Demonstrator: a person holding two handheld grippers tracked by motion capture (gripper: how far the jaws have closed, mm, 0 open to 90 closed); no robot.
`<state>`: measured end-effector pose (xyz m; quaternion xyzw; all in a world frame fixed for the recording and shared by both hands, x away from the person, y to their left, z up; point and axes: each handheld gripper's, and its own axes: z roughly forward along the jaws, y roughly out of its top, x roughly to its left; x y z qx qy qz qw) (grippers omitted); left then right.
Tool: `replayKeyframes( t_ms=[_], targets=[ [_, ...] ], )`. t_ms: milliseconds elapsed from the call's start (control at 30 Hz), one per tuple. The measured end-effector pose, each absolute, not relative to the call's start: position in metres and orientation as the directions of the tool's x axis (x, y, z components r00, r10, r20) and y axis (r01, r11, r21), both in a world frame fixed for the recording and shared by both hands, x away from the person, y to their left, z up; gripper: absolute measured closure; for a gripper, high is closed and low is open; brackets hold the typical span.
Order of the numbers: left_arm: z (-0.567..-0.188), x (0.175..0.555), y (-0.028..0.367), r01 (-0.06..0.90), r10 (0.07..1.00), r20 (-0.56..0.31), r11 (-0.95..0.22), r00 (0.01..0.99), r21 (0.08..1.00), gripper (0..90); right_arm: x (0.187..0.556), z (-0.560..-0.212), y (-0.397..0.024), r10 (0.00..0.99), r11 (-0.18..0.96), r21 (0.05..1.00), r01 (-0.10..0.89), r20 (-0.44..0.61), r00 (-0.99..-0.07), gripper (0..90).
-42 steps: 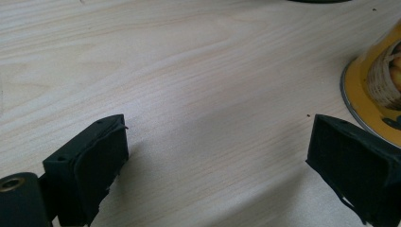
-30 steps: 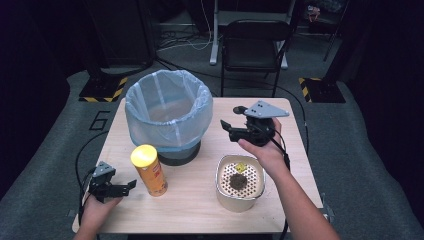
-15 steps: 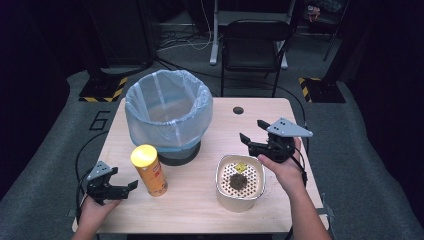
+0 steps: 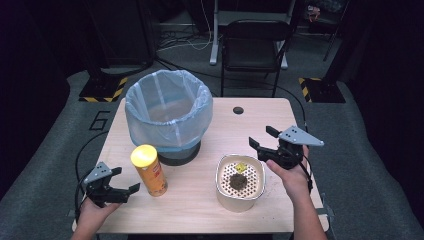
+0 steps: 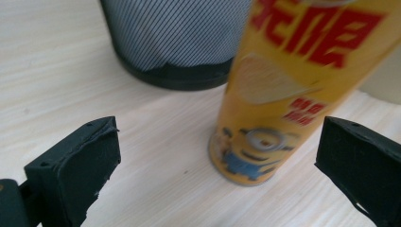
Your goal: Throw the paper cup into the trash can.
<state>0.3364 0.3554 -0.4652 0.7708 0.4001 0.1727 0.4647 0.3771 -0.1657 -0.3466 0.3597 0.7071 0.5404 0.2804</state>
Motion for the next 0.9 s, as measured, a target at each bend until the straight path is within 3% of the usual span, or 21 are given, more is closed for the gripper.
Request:
replayKeyframes(
  t_ms=[100,400,600,767,900],
  targets=[
    [-0.465,0.334,0.351,0.452,0.76,-0.152,-0.202,0.632,0.869,0.4,0.377,-0.348,-0.167,0.817,0.165,0.964,0.209,-0.015,-0.576,28.3],
    [-0.468,0.34,0.333,0.454,0.713,-0.181,-0.212,0.678,0.866,0.4,0.377,-0.352,-0.167,0.814,0.157,0.963,0.217,-0.001,-0.581,28.4],
    [-0.475,0.347,0.319,0.465,0.712,-0.181,-0.225,0.679,0.856,0.4,0.376,-0.355,-0.168,0.816,0.16,0.96,0.228,0.002,-0.578,28.4],
    [-0.478,0.354,0.311,0.423,0.709,-0.128,-0.255,0.693,0.87,1.1,0.374,-0.355,-0.171,0.822,0.152,0.961,0.232,0.008,-0.569,28.4],
    [-0.479,0.355,0.307,0.432,0.713,-0.161,-0.215,0.682,0.876,1.9,0.373,-0.356,-0.173,0.827,0.143,0.961,0.238,0.016,-0.562,28.4]
  ],
)
